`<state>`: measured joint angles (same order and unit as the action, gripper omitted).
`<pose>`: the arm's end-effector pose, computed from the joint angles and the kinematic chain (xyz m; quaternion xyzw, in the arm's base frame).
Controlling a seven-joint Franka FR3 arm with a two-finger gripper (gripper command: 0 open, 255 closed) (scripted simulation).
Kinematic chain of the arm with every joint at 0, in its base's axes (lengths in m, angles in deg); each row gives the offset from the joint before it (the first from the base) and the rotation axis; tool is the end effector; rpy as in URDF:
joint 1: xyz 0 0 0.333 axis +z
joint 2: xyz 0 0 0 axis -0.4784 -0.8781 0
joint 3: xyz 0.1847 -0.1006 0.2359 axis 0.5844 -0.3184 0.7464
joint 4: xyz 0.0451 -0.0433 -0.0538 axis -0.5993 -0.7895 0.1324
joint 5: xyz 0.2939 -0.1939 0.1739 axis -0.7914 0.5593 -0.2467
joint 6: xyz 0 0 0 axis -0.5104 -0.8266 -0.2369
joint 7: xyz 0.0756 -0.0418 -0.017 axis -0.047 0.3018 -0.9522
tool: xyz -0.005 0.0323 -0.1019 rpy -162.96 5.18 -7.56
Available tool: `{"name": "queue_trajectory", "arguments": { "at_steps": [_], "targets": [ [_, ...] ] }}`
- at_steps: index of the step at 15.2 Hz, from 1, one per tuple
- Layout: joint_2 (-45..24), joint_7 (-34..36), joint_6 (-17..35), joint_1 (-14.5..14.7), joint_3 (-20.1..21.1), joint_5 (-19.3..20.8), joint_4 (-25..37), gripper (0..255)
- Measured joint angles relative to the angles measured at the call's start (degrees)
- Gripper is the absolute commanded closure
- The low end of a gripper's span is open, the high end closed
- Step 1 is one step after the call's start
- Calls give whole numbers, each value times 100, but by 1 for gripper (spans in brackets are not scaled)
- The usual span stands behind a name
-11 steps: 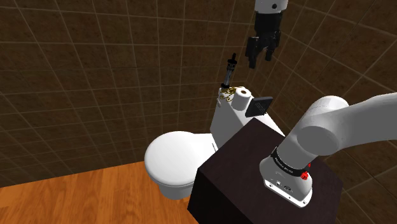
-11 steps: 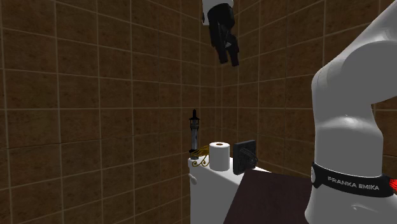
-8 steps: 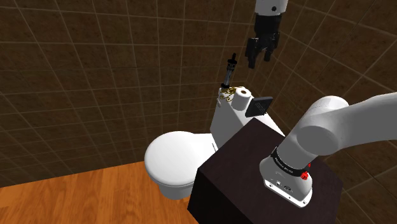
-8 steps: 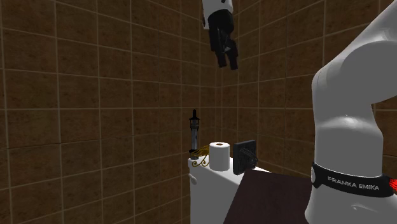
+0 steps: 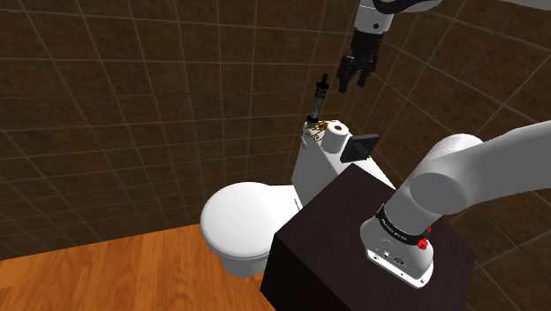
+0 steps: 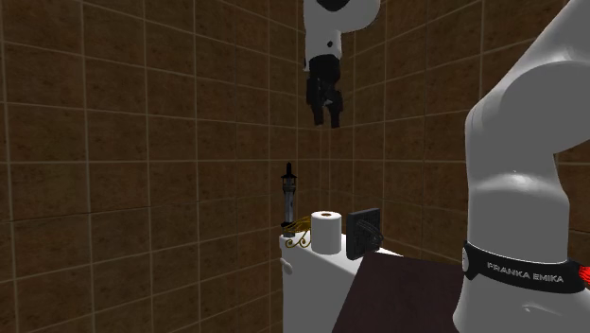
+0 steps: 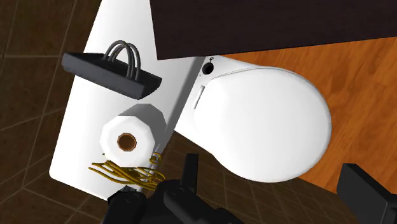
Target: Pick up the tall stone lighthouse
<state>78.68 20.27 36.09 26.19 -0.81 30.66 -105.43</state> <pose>0.3373 -0.1110 0.5121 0.9967 -0.0747 -0.0314 0.0061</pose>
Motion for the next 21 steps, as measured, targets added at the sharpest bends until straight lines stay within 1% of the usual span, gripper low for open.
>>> {"name": "queue_trajectory", "arguments": {
  "at_steps": [3,7,10,11,13,16,18,19,21],
  "targets": [
    [-389,-366,620,-32,-405,-19,29,0],
    [-952,-944,1358,-25,-968,-190,165,0],
    [-1499,-1471,1882,53,-1418,-488,380,0],
    [-1725,-1644,2060,113,-1552,-644,480,0],
    [-2148,-2052,2328,209,-1833,-1001,708,0],
    [-2847,-2804,2647,330,-2247,-1724,1085,0],
    [-3339,-3308,2738,376,-2432,-2311,1406,0],
    [-3628,-3632,2728,341,-2540,-2646,1614,0],
    [-4170,-4190,2680,236,-2623,-3306,2015,0]
  ]
}}
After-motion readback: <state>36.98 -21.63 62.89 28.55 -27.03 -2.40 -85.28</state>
